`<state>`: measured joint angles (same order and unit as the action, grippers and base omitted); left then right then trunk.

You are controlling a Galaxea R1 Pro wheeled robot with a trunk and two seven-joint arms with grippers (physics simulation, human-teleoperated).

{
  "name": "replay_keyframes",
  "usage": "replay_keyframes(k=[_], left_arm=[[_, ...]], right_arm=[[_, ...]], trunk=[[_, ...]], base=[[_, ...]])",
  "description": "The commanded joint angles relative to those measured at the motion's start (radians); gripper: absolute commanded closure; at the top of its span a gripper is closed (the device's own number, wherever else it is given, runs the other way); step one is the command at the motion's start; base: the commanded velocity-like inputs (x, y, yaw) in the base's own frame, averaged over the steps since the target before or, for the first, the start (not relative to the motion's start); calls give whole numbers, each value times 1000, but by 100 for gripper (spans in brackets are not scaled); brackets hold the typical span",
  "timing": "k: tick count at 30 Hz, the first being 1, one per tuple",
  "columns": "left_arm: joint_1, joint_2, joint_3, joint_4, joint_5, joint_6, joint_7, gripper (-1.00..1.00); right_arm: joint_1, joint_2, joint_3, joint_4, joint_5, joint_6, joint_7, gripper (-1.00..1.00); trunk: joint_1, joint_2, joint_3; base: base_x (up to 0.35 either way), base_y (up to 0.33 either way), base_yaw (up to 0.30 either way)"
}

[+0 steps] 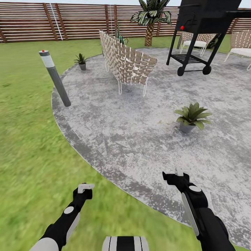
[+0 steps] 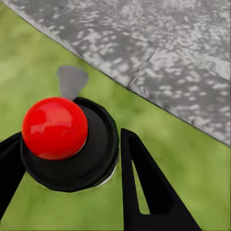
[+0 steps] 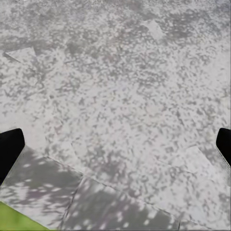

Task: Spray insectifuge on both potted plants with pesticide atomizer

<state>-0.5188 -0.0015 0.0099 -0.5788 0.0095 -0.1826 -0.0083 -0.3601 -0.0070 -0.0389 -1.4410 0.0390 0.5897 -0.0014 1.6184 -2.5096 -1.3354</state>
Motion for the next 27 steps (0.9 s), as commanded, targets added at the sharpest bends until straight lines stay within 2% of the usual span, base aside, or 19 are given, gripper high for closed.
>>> replay_keyframes(k=[1,27], left_arm=[[0,0,1,1,1,-3,-1,100],[0,0,1,1,1,-3,-1,100]], right_arm=[[0,0,1,-1,4,6,0,-100],[0,0,1,-1,4,6,0,-100]], trunk=[[0,0,-1],[0,0,-1]], base=[[347,0,0],[346,0,0]])
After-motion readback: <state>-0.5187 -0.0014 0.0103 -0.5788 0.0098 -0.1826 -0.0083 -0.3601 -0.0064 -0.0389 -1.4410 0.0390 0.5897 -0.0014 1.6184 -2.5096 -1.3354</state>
